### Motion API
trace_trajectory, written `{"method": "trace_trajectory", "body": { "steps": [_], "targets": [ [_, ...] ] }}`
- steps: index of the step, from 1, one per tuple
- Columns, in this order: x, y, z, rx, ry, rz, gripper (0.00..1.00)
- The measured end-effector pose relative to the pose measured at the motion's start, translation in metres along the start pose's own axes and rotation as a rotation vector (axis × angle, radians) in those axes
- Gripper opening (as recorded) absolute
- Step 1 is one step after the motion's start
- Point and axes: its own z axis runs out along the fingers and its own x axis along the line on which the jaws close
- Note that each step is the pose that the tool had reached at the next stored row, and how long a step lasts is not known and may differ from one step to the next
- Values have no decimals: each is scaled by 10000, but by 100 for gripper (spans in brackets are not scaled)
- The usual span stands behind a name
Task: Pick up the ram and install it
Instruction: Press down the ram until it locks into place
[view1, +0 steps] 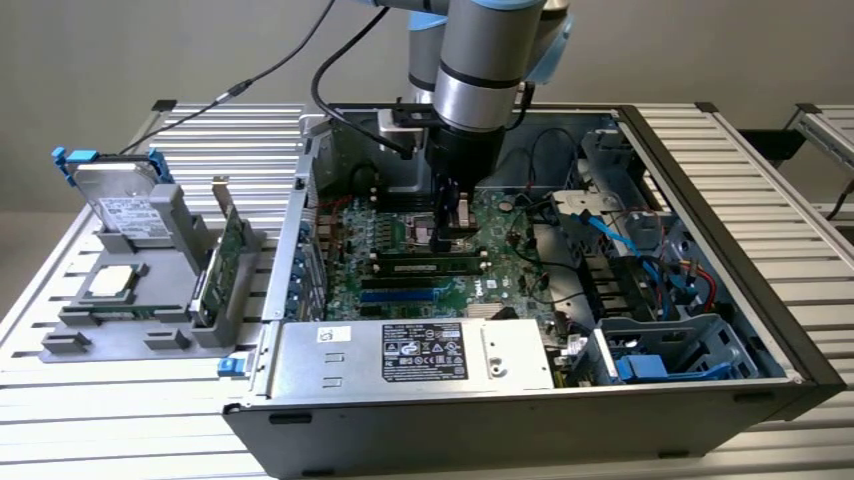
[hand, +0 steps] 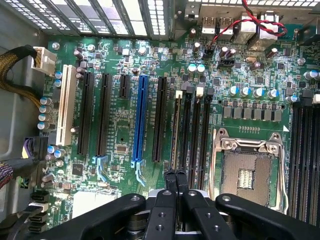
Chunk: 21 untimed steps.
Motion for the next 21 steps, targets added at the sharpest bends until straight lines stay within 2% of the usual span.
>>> {"method": "trace_trajectory", "body": {
  "steps": [5,9,21],
  "targets": [
    [0,0,1,-31,-51,554,10],
    [0,0,2,-60,-38,1016,10],
    [0,-1,7,-159,-173,2671,10]
  ]
}}
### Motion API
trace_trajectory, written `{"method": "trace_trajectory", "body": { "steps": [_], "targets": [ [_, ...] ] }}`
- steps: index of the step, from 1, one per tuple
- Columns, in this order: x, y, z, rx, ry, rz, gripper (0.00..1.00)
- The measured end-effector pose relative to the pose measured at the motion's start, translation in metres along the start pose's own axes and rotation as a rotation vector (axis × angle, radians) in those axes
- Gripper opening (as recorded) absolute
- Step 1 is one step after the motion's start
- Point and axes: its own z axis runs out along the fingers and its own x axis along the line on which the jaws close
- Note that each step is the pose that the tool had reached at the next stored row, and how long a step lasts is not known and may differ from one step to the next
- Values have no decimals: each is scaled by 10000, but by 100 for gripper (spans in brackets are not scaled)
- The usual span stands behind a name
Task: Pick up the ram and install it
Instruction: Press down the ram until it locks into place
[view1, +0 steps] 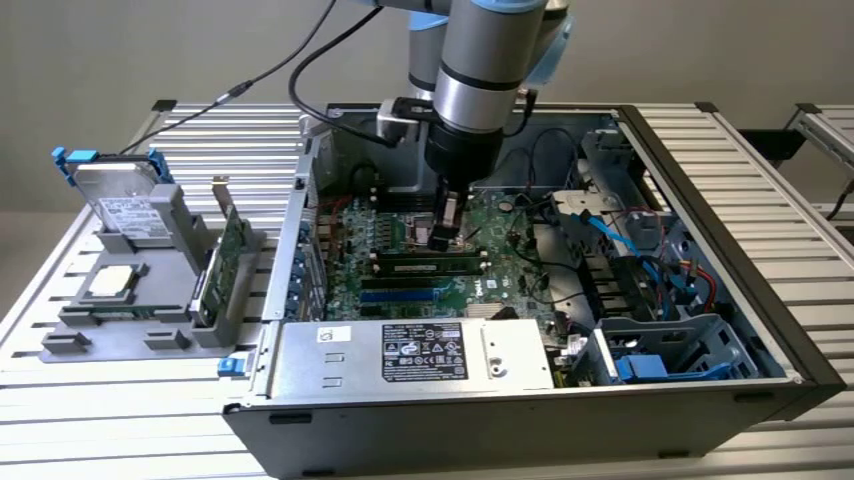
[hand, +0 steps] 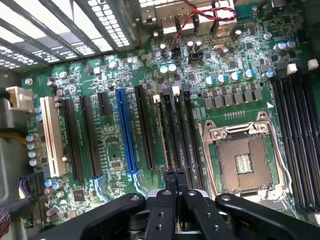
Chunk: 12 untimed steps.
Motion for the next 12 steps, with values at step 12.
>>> {"method": "trace_trajectory", "body": {
  "steps": [12],
  "targets": [
    [0,0,1,-114,-178,1691,10]
  ]
}}
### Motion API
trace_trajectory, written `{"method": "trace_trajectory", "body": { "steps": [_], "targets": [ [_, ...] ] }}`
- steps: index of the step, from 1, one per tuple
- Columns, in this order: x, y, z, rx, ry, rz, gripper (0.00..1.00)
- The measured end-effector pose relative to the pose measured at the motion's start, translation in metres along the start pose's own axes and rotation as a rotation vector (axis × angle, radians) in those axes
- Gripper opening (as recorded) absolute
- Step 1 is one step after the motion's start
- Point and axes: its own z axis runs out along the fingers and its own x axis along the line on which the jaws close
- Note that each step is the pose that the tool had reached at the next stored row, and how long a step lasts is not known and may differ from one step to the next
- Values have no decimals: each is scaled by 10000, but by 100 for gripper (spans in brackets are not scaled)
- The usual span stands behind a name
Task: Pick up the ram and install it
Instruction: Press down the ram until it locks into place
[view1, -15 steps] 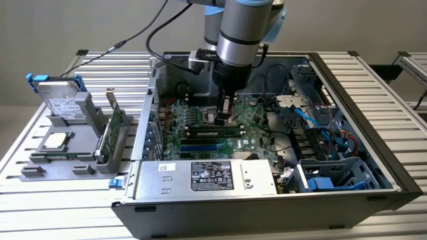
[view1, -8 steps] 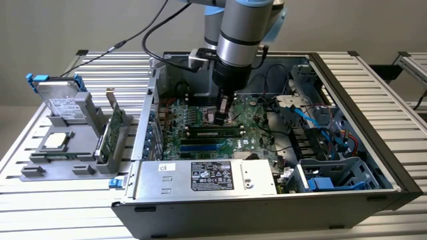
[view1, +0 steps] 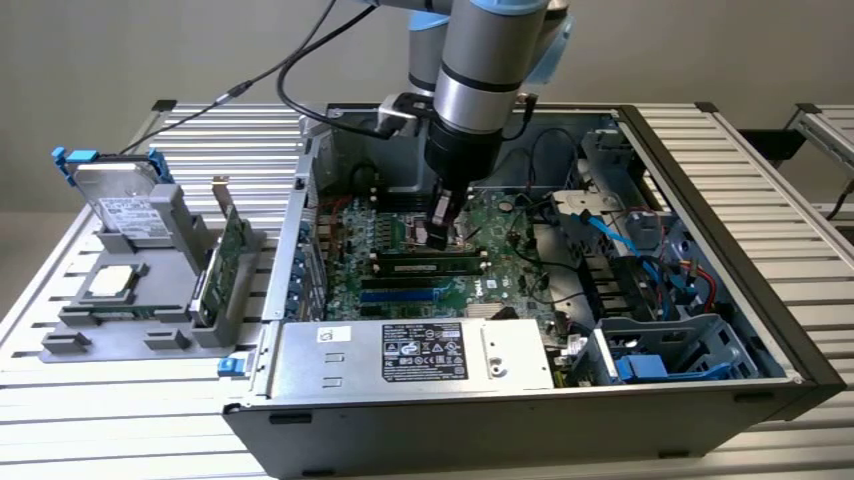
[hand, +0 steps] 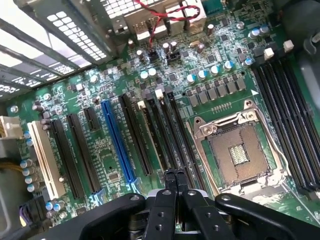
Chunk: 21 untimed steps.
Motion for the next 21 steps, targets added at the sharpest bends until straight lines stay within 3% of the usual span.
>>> {"method": "trace_trajectory", "body": {
  "steps": [5,8,18,21],
  "targets": [
    [0,0,0,-48,-78,691,10],
    [-1,-1,1,-41,-111,1022,10],
    [0,0,0,295,18,1871,10],
    [0,-1,-1,343,26,2175,10]
  ]
}}
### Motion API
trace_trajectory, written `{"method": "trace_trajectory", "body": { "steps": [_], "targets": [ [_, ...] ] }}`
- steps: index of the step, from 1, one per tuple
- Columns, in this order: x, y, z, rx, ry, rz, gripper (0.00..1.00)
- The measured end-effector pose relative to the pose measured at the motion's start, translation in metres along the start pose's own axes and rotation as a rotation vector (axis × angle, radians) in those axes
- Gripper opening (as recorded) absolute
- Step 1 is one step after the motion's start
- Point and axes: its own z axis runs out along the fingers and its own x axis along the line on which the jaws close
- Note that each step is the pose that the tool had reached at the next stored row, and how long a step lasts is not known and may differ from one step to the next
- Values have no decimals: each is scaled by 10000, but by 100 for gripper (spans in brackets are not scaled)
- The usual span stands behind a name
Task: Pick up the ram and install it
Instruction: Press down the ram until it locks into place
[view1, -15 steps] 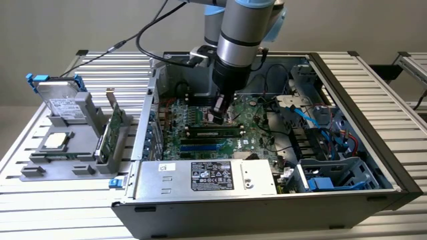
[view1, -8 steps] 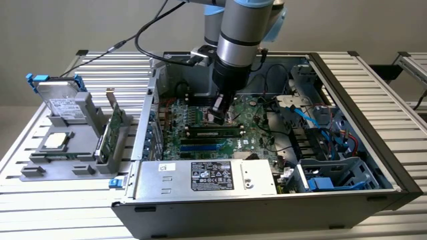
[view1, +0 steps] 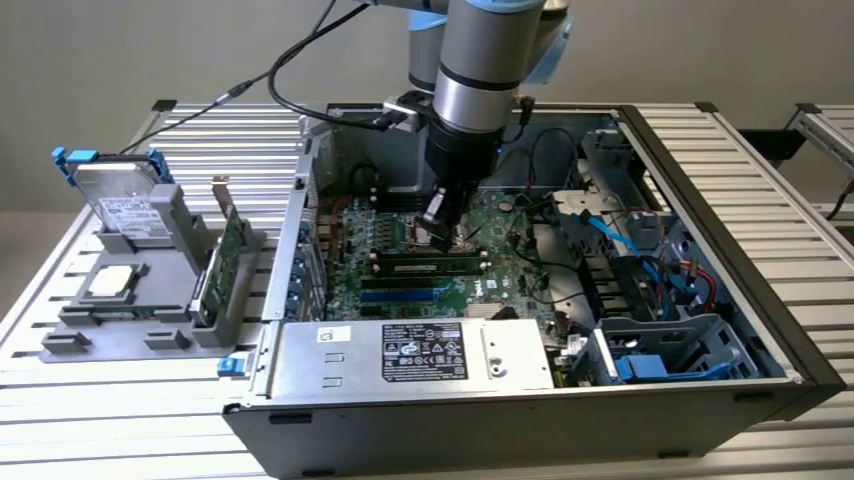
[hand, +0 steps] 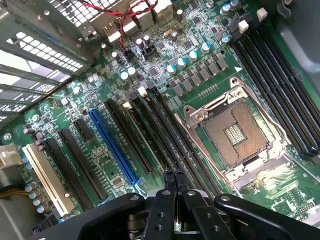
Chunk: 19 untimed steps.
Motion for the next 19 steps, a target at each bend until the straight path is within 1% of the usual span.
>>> {"method": "trace_trajectory", "body": {
  "steps": [3,14,17,19],
  "targets": [
    [-1,1,1,-2,-11,362,10],
    [-1,0,10,-108,-88,1863,10],
    [-2,0,15,-130,-124,2279,10],
    [-3,-1,22,-131,-161,2553,10]
  ]
}}
